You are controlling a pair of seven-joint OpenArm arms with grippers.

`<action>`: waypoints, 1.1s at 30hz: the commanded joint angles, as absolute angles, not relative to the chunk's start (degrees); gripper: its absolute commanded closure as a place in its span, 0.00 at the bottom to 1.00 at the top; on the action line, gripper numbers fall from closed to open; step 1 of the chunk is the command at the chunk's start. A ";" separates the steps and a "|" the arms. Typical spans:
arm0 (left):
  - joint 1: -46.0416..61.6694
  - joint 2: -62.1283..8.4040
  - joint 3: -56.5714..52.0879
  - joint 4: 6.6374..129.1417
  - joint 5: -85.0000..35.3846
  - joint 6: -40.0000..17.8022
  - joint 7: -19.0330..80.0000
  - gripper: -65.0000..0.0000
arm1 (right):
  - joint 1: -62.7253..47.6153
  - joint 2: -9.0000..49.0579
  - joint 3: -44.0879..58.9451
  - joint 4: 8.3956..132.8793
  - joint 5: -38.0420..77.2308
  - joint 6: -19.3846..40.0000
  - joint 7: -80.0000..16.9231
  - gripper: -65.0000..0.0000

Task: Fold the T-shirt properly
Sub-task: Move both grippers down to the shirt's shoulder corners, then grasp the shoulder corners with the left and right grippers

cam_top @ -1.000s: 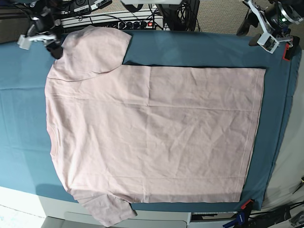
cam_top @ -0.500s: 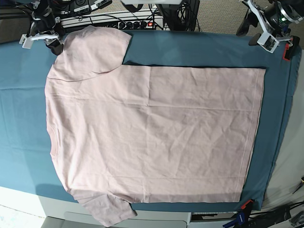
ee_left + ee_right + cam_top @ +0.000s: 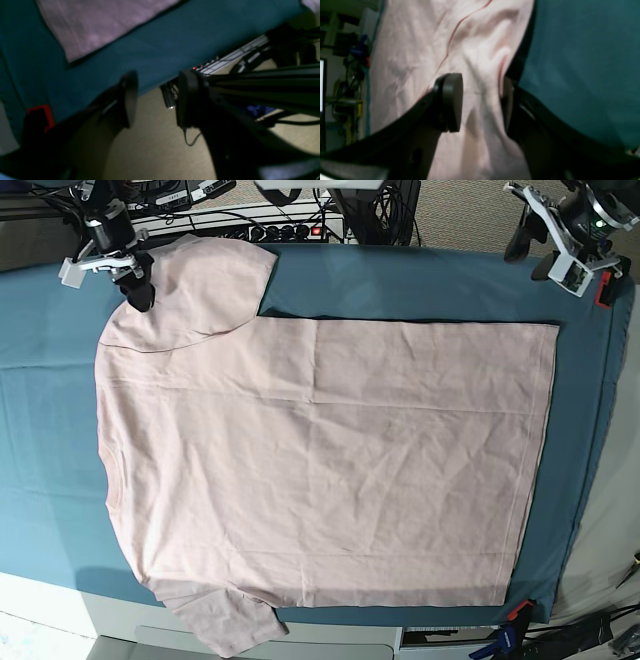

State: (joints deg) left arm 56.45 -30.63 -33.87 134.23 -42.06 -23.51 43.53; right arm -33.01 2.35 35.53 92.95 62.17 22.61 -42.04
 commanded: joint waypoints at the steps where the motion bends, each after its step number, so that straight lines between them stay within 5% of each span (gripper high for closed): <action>1: 56.95 -31.11 -34.26 135.00 -42.15 -22.74 42.68 0.57 | -34.00 2.09 34.63 92.14 57.63 20.73 -49.50 0.61; 4: 56.80 -31.11 -34.26 135.00 -41.74 -21.47 42.68 0.57 | -34.00 2.09 34.59 92.16 57.60 21.91 -50.28 0.66; 7: 55.40 -30.92 -34.26 135.00 -39.57 -18.70 42.85 0.57 | -34.17 2.13 34.59 92.16 57.56 23.81 -50.98 0.98; 8: 54.48 -30.68 -34.26 135.00 -39.11 -17.63 42.87 0.57 | -34.30 2.26 34.57 92.16 57.58 23.86 -51.20 1.00; 19: 34.44 -29.21 -34.26 106.56 -51.99 -20.29 47.81 0.58 | -34.28 4.51 34.54 92.16 57.39 23.83 -51.20 1.00; 33: 18.94 -29.26 -34.26 89.17 -56.69 -17.89 50.87 0.58 | -34.28 4.75 34.54 92.16 57.41 23.86 -51.20 1.00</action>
